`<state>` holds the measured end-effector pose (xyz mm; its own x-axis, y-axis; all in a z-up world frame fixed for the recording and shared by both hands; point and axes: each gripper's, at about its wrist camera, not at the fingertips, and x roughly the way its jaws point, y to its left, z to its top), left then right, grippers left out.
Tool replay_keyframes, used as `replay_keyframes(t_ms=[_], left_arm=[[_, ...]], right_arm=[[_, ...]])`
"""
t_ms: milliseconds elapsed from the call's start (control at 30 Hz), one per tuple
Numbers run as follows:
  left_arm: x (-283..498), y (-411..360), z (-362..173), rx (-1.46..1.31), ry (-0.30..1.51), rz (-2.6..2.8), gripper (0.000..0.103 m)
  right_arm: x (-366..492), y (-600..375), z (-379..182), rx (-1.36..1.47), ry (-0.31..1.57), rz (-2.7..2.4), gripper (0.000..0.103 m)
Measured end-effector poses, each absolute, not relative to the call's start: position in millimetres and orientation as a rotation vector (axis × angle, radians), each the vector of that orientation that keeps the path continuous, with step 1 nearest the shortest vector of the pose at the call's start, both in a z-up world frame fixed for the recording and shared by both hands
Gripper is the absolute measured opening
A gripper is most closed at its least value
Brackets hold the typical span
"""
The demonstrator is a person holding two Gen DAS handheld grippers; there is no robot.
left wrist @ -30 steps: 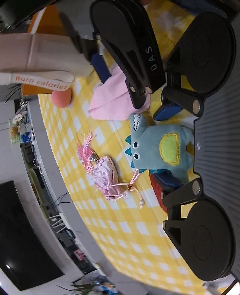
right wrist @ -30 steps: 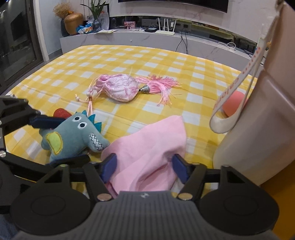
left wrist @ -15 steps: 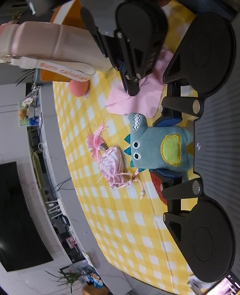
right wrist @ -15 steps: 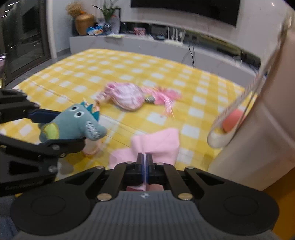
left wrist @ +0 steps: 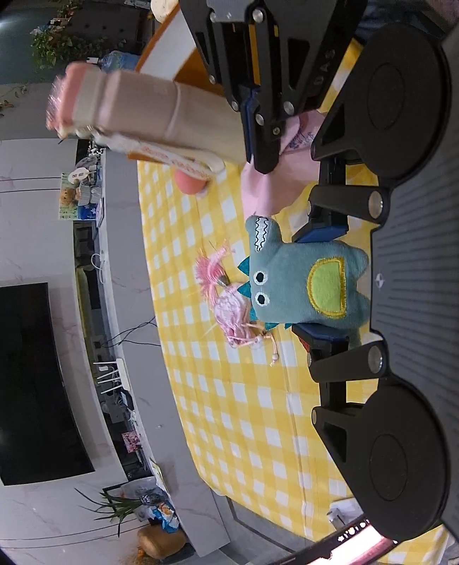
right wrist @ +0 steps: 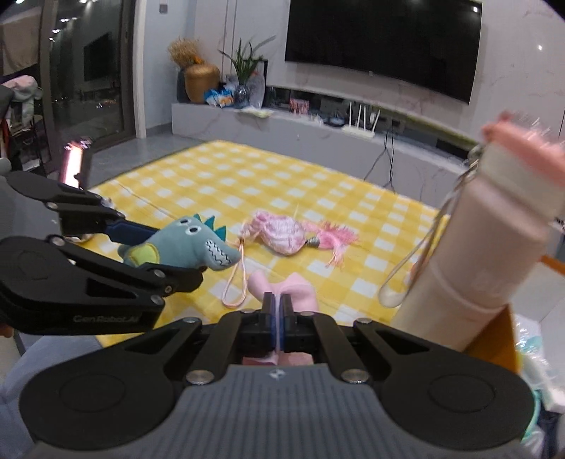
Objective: Organize soft objects
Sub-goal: 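Carry the pink cloth and dinosaur plush with both tools over the box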
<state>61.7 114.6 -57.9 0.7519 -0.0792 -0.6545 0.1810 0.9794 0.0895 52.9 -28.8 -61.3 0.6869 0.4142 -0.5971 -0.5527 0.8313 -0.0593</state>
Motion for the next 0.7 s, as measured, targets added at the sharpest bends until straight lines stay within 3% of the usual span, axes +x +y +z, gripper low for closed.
replay_keyframes(t_ms=[267, 700], left_arm=[[42, 85, -26, 0.042, 0.682, -0.208, 0.052], [33, -17, 12, 0.084, 0.612, -0.448, 0.052]], right_arm=[[22, -83, -28, -0.174, 0.556, 0.517, 0.0], [-14, -203, -8, -0.013, 0.547, 0.318, 0.0]])
